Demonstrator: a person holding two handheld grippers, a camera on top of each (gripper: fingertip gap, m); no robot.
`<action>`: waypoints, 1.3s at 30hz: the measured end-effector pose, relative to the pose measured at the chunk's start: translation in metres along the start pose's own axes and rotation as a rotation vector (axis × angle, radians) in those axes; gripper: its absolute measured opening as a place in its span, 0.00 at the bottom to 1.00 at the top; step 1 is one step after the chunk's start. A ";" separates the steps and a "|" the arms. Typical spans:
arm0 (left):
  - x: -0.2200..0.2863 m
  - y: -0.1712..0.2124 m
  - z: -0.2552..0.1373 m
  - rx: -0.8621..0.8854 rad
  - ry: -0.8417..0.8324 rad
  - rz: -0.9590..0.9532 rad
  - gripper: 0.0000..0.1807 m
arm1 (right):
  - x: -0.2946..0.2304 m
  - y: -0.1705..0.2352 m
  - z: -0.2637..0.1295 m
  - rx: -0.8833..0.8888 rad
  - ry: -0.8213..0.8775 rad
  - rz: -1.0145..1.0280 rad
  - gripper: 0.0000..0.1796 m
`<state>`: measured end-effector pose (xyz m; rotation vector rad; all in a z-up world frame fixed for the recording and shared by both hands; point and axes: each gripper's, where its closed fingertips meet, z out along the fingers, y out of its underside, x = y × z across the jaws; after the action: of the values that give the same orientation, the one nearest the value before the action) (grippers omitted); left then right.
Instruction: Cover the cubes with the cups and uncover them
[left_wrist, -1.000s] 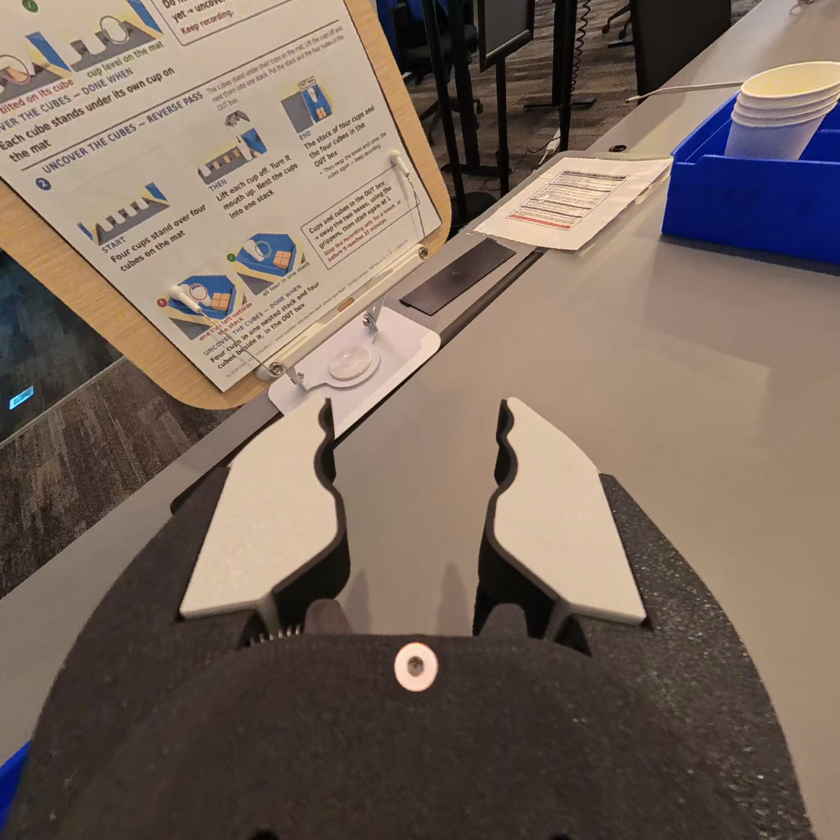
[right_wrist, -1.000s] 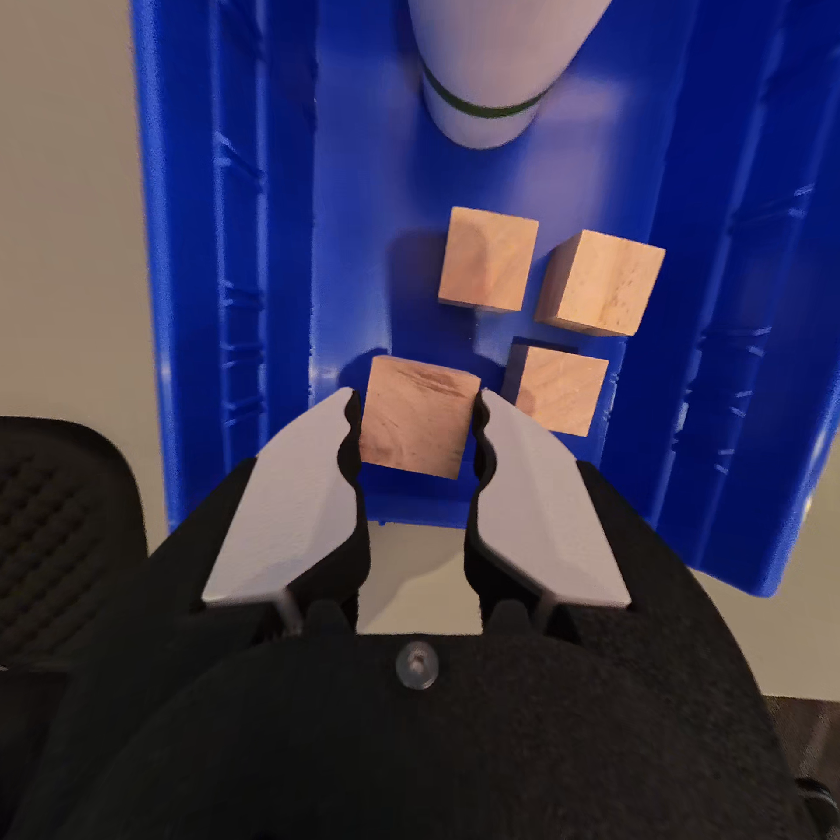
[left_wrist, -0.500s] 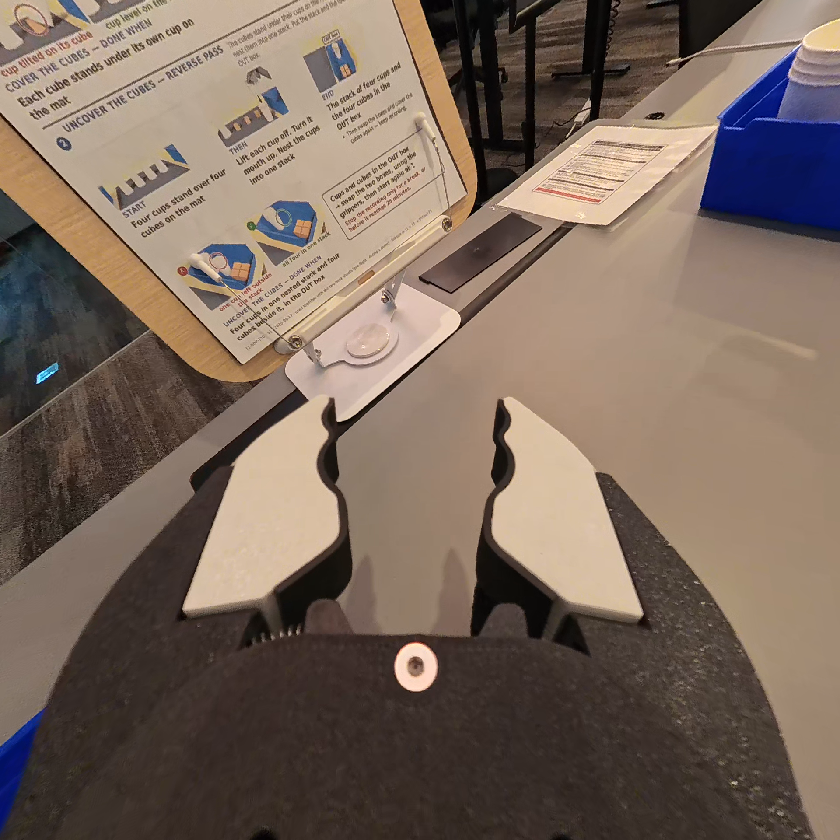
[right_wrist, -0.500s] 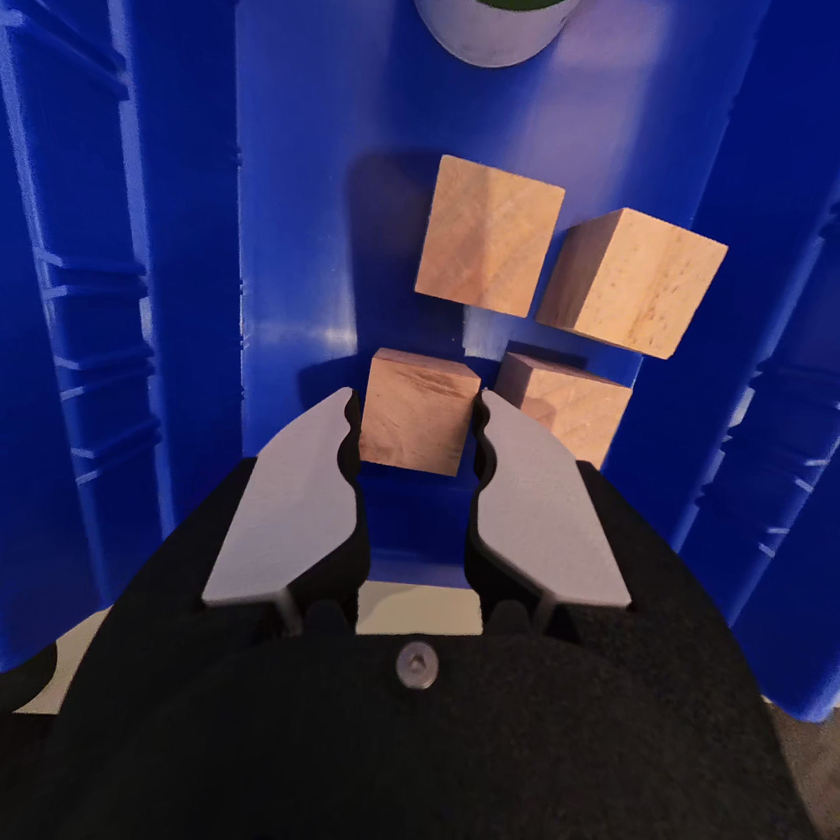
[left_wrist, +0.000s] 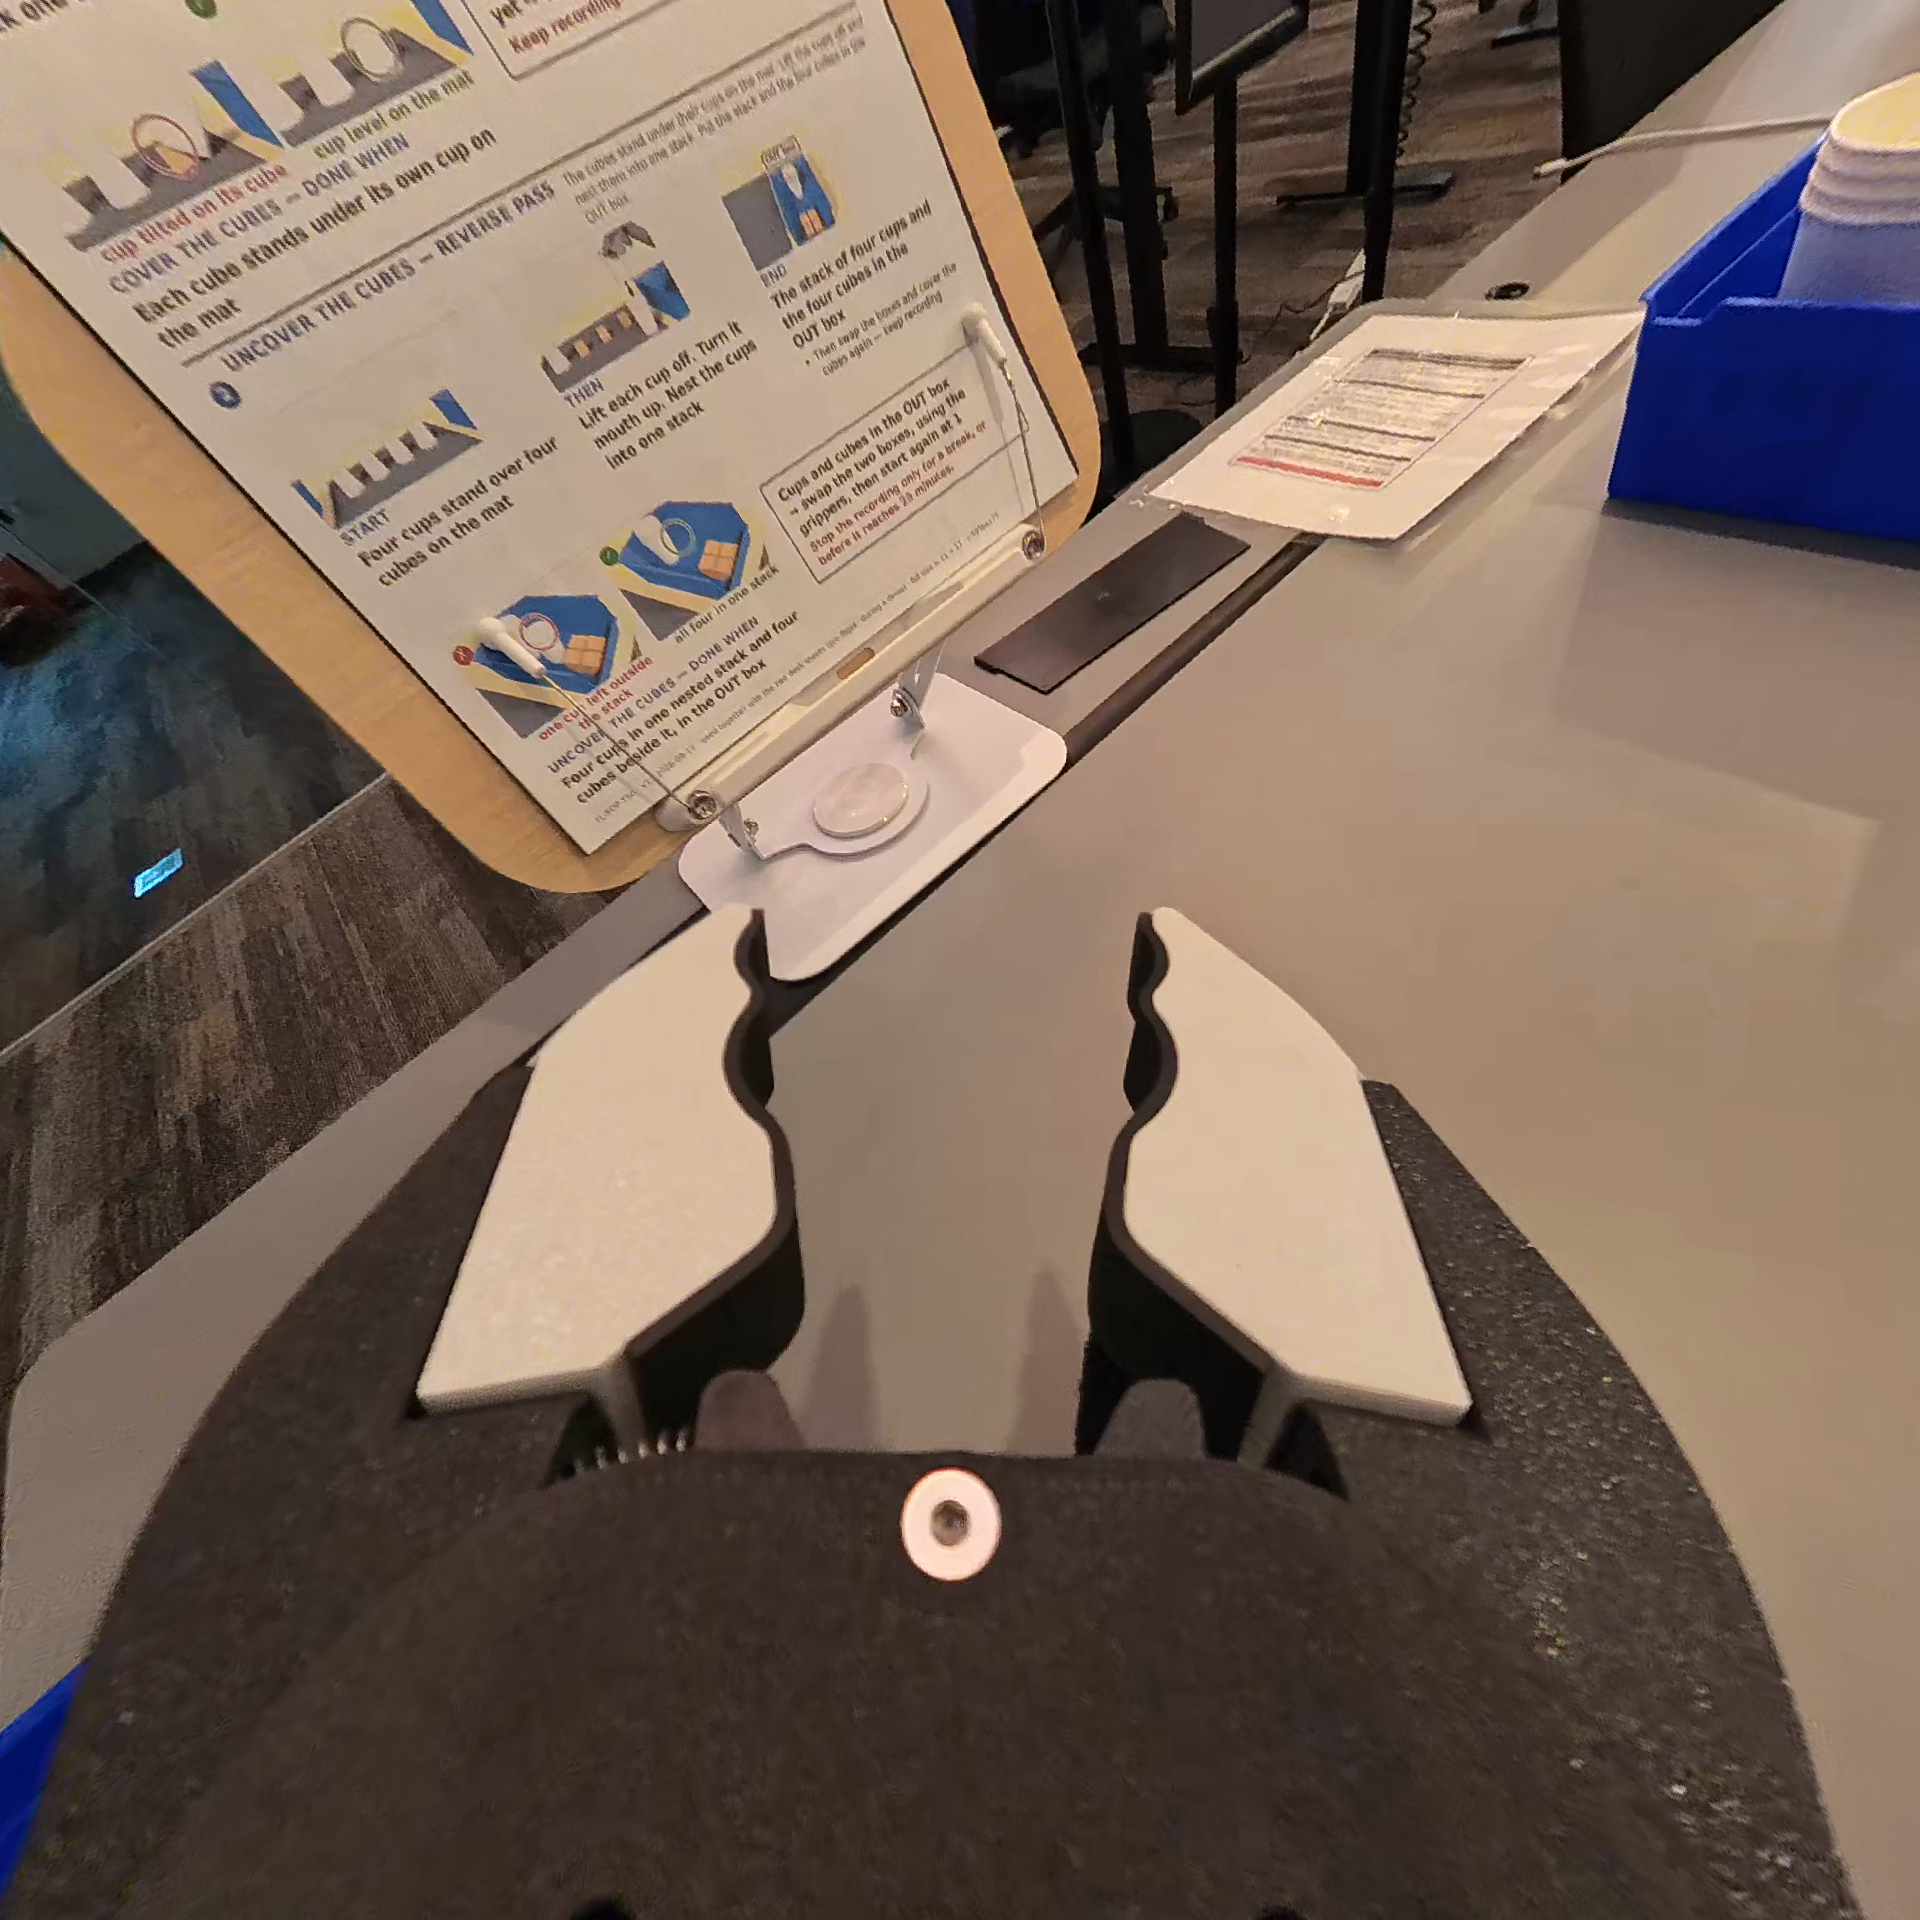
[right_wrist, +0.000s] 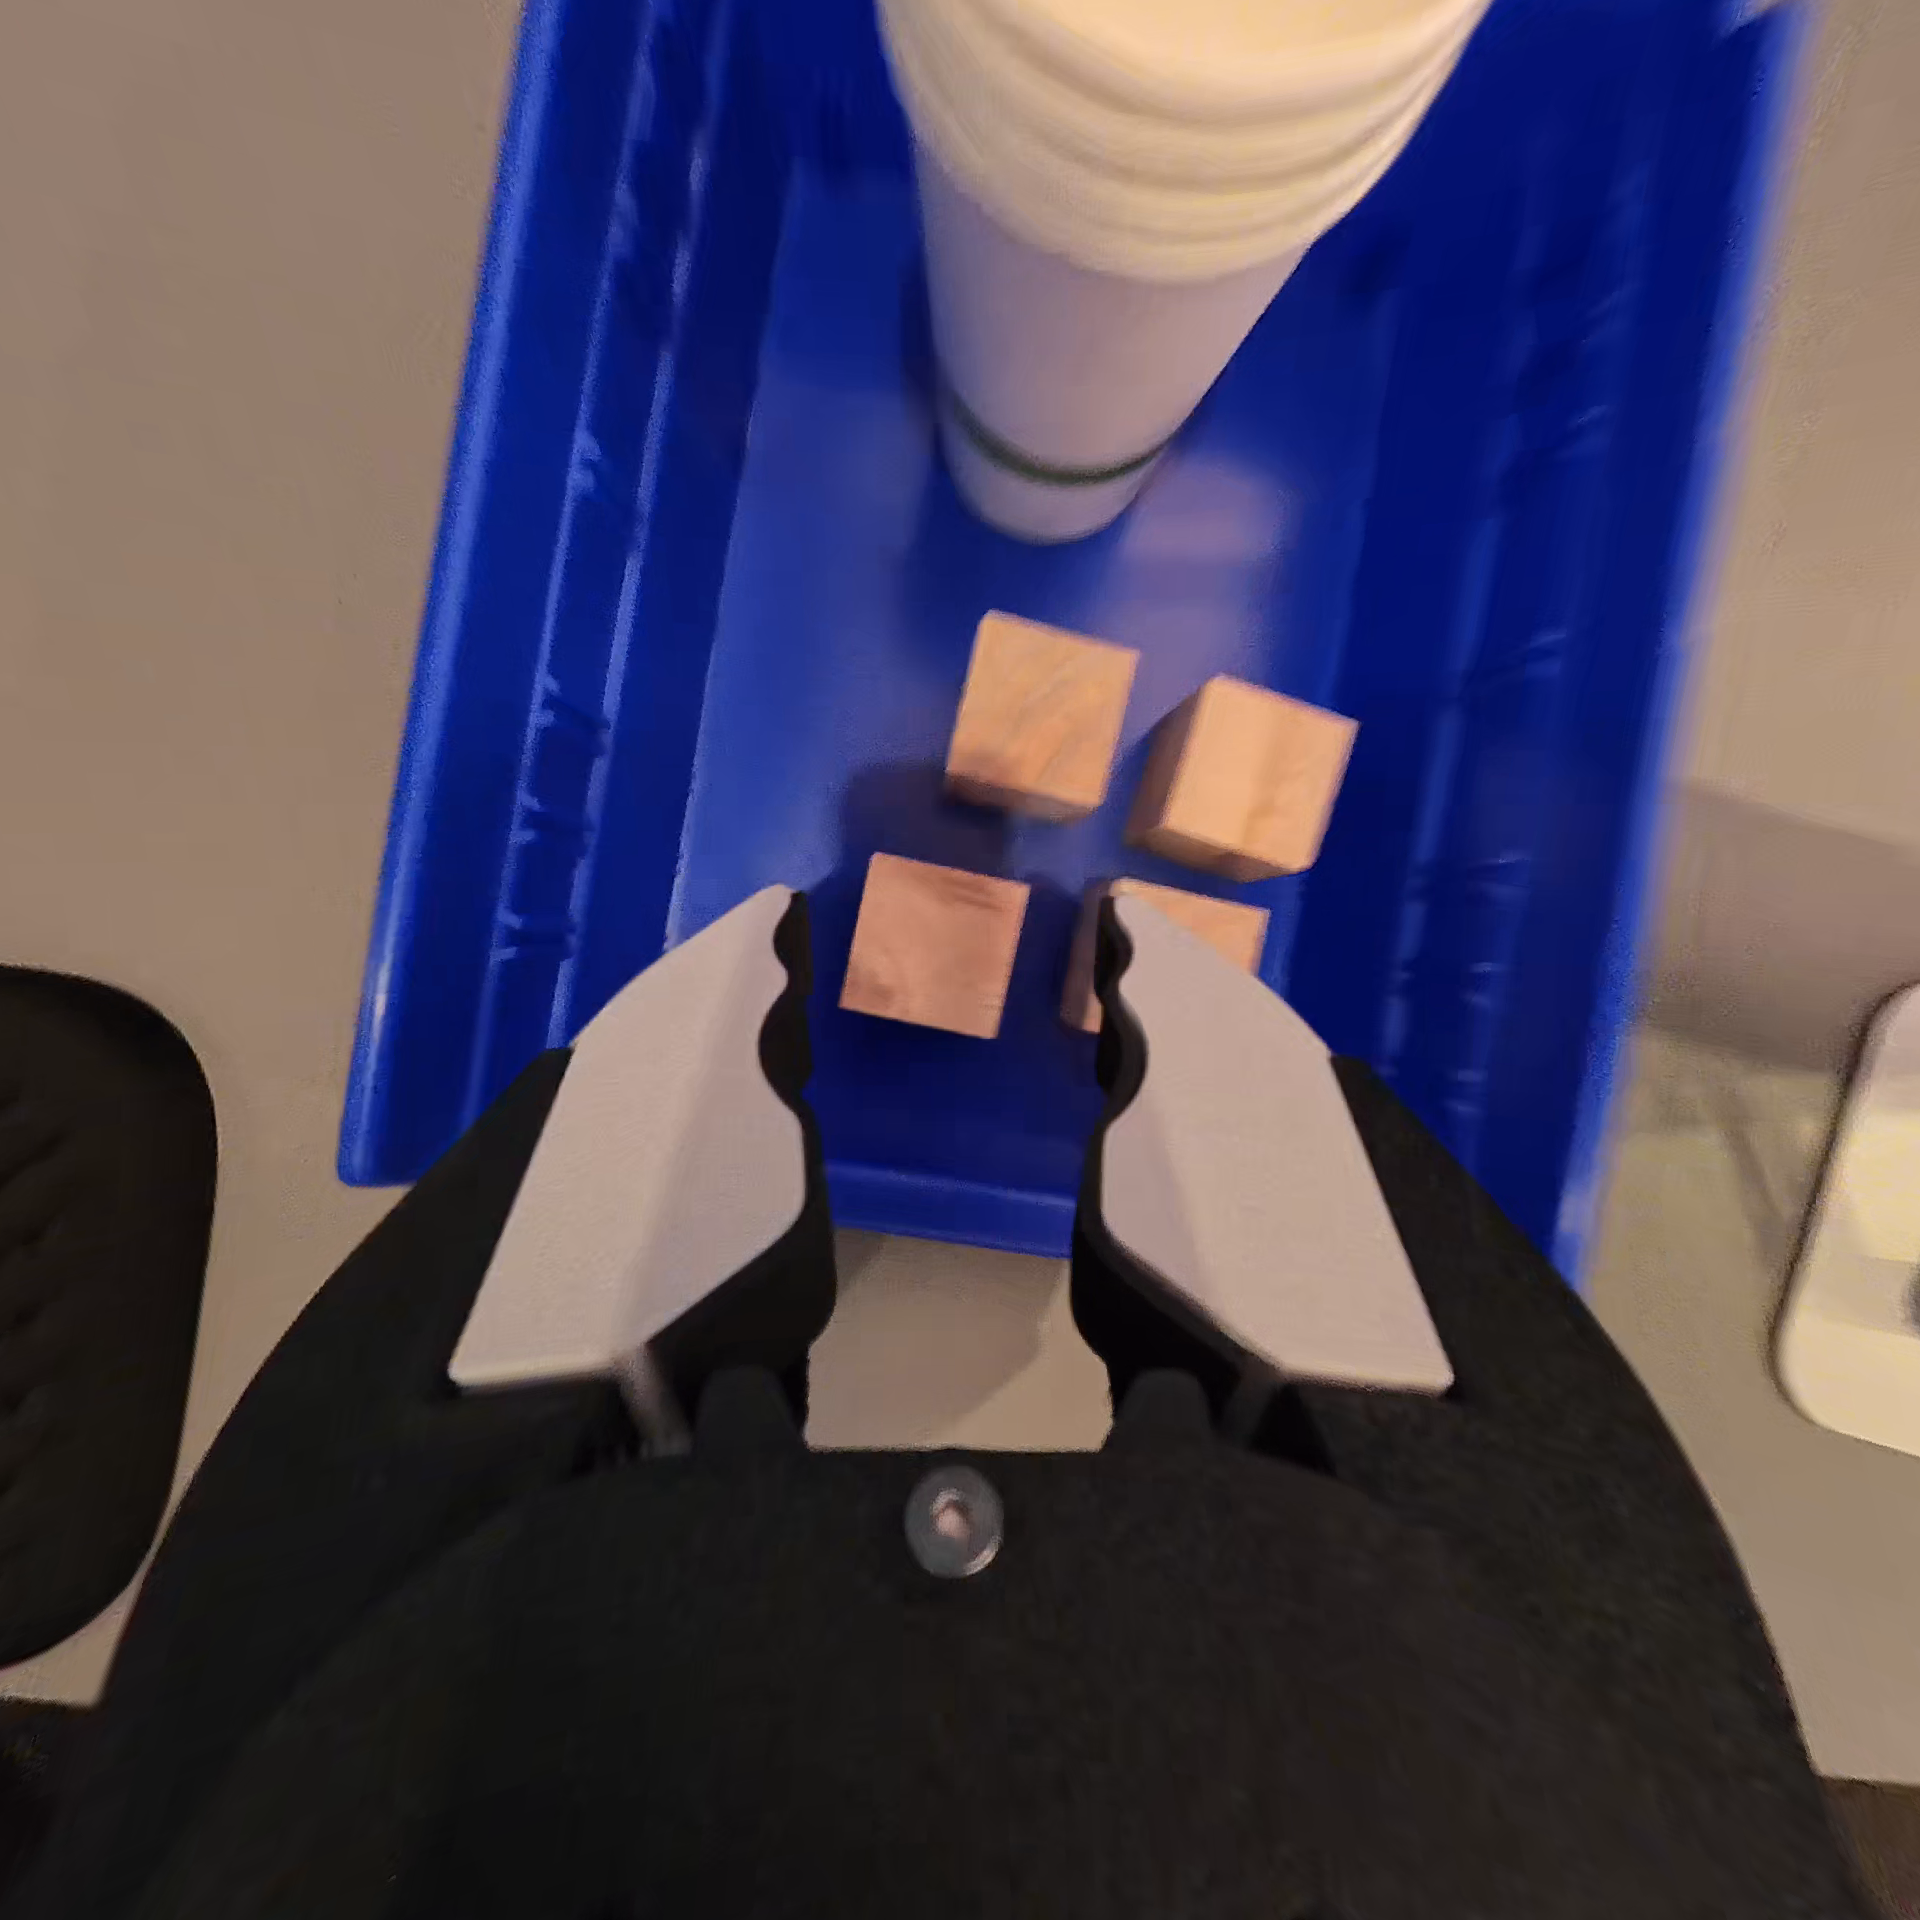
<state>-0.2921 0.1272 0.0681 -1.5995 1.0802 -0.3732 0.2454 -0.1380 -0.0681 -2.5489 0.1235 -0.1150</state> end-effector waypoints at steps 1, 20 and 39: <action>-0.001 -0.002 -0.002 0.012 -0.003 -0.007 0.36 | 0.010 -0.009 -0.014 0.049 0.031 0.001 0.29; -0.073 0.155 -0.124 -0.594 -0.512 -0.322 0.43 | 0.111 0.032 0.027 -0.141 0.102 0.117 0.29; -0.058 0.242 -0.098 -1.009 -0.501 -0.425 0.06 | 0.105 0.024 0.023 -0.149 0.117 0.000 0.29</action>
<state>-0.5013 0.1220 -0.0991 -2.6382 0.5167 0.3763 0.3506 -0.1567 -0.0946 -2.6908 0.1832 -0.2649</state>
